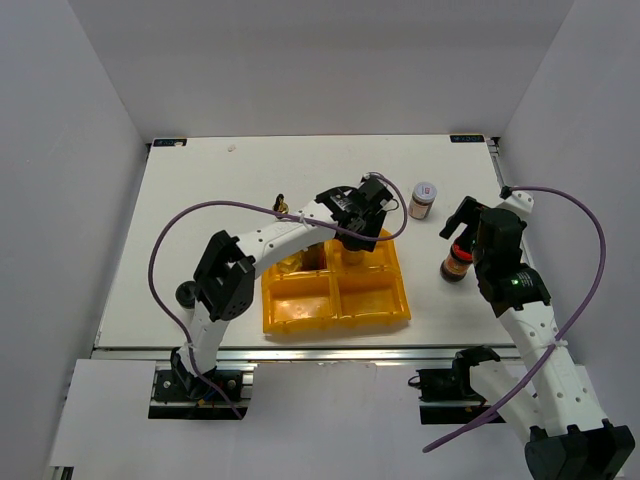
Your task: Organize the condiment bottles
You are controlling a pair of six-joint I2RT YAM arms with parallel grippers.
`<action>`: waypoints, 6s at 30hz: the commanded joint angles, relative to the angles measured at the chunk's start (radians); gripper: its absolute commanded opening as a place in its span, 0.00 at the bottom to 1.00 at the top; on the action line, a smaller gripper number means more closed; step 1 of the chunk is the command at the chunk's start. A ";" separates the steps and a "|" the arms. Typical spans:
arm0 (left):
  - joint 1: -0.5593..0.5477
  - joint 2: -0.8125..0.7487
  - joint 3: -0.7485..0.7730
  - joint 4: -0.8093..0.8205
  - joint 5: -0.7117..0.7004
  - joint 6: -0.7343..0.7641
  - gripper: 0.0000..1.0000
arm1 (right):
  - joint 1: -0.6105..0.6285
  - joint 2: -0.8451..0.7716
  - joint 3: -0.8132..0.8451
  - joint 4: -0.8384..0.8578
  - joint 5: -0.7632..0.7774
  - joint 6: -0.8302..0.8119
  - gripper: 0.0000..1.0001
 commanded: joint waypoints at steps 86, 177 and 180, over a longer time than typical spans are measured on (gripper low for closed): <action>0.960 -0.862 -0.996 -0.184 0.007 -0.320 0.42 | -0.019 0.042 -0.033 0.085 -0.116 -0.064 0.89; -0.022 0.163 0.327 -0.161 0.028 0.023 0.13 | -0.204 0.052 -0.077 0.024 -0.028 0.024 0.89; -0.020 0.186 0.326 -0.152 0.028 0.022 0.27 | -0.204 0.052 -0.077 0.024 -0.029 0.022 0.89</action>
